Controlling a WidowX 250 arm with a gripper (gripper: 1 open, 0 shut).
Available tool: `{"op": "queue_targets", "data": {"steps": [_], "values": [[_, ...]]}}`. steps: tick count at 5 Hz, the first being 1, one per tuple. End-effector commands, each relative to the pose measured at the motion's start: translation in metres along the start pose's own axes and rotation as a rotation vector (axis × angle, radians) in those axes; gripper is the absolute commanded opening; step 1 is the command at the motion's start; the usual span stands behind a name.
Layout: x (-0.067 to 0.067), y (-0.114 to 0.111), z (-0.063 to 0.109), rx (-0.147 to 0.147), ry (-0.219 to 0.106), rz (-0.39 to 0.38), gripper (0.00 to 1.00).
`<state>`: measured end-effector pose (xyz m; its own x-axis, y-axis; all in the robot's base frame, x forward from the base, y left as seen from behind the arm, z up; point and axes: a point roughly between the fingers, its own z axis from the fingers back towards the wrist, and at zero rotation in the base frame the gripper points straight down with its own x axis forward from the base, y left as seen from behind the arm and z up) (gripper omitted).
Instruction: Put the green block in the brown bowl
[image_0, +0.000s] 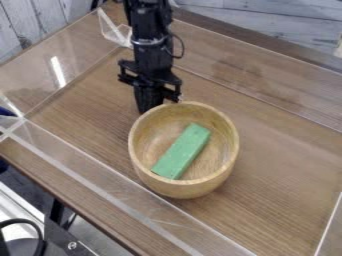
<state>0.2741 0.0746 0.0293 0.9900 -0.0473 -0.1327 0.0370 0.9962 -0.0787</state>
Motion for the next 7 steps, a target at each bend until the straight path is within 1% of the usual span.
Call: {"op": "queue_targets", "data": {"steps": [1,4,5,6,7], "values": [[0.007,0.004,0.01,0.018,-0.038,-0.003,0.0],[0.008,0.011,0.006,0.012,-0.028,0.016,0.0],[0.008,0.013,0.008,0.011,-0.025,0.023,1.0],[0.008,0.014,0.01,0.009,-0.023,0.03,1.0],[0.007,0.014,0.02,0.005,-0.036,0.034,1.0]]}}
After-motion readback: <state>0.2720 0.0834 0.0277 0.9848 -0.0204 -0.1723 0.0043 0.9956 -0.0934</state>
